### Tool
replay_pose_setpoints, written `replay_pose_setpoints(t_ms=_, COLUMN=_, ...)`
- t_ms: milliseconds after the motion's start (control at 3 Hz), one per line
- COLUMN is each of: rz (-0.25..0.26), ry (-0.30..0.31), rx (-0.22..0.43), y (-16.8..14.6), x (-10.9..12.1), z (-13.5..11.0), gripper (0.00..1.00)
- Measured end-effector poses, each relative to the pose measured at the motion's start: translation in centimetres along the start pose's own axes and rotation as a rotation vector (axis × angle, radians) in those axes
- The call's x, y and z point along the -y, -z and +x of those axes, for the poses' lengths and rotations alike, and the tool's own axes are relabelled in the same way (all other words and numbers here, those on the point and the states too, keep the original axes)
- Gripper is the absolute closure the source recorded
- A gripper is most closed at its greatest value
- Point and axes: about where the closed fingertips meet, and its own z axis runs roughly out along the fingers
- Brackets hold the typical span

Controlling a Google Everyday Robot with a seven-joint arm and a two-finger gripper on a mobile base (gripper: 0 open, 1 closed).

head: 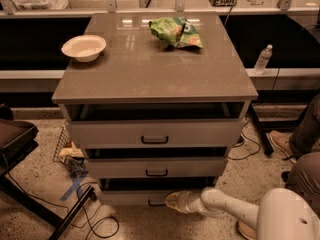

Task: Close bottom drawer

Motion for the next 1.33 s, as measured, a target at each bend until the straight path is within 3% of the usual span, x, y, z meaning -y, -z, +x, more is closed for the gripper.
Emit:
replay_pose_setpoints(t_ms=333, rz=0.016, ry=0.01, rx=0.015, y=-2.4, x=3.5, z=0.7, gripper=1.0)
replay_pose_setpoints(t_ms=1000, rz=-0.005, ry=0.018, rx=0.019, y=-1.5, x=2.8, z=-0.4, gripper=1.0)
replay_pose_setpoints(t_ms=1333, rz=-0.079, ry=0.046, rx=-0.036, y=2.0, x=1.7, z=-1.8, gripper=1.0)
